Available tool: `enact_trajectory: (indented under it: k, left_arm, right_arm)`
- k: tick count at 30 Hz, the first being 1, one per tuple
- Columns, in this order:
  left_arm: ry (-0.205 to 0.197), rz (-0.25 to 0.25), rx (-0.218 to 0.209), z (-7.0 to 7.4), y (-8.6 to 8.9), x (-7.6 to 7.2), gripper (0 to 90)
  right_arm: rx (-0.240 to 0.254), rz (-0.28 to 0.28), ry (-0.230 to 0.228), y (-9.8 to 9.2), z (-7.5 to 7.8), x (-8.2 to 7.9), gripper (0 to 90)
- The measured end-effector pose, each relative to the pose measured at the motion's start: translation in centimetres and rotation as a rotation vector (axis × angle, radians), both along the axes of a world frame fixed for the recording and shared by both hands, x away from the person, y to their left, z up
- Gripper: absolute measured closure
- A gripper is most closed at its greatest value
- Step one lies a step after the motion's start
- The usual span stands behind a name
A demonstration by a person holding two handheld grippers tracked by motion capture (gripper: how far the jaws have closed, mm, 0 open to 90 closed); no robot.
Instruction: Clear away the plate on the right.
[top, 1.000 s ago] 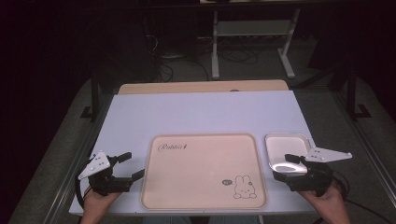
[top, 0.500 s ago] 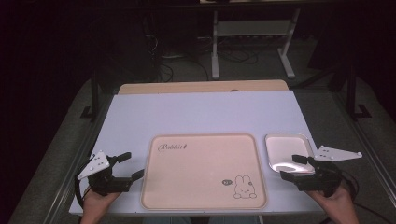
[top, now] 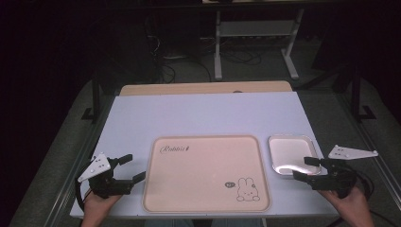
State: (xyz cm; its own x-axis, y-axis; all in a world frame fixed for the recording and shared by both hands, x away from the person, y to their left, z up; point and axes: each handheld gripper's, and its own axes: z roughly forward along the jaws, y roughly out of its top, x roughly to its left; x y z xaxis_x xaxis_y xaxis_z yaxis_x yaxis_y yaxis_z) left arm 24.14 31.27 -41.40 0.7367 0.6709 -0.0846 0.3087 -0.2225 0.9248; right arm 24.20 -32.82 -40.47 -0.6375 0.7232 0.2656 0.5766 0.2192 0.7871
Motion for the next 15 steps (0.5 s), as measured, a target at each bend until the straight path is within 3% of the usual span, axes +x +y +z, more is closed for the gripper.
enact_trajectory:
  k: [15]
  left_arm:
    - [0.002, -0.001, -0.003, 0.0, 0.1, 0.0, 15.7]
  right_arm:
    - [0.002, -0.038, 0.051, -2.0, 0.2, 0.6, 17.5]
